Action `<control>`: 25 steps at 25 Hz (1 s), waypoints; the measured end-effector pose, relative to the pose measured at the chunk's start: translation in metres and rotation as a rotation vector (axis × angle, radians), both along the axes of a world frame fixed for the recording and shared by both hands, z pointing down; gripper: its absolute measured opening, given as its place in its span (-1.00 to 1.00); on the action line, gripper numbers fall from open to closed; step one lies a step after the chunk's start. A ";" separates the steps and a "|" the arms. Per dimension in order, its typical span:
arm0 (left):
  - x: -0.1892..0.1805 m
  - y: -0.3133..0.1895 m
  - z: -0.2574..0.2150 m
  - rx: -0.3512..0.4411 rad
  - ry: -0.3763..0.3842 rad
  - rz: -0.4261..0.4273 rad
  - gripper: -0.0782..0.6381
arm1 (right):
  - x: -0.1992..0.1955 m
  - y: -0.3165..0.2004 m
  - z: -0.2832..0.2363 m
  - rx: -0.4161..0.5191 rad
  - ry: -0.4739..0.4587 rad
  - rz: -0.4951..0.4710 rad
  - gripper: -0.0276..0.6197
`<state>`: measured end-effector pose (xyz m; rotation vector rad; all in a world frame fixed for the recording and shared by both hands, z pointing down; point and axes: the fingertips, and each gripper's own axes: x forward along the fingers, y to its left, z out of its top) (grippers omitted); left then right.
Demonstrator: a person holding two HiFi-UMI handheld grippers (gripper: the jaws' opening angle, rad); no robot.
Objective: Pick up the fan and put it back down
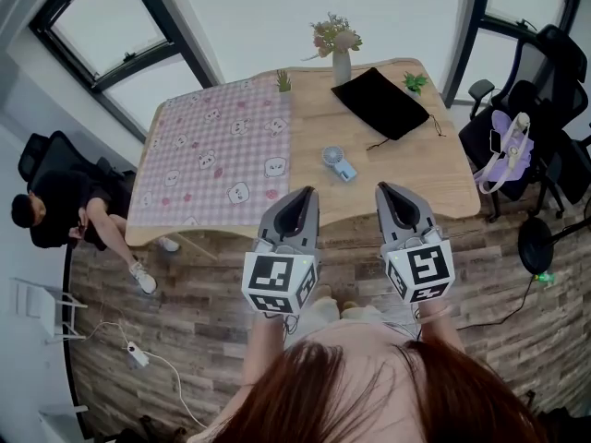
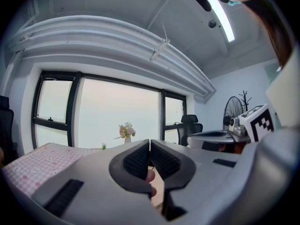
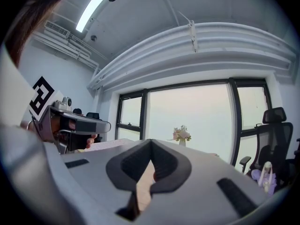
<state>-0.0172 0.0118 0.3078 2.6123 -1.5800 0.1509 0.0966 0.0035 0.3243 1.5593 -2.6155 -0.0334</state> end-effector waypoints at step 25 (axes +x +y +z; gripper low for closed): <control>0.033 0.005 0.010 -0.020 -0.020 0.046 -0.74 | 0.011 0.007 0.012 0.001 0.100 0.011 -0.91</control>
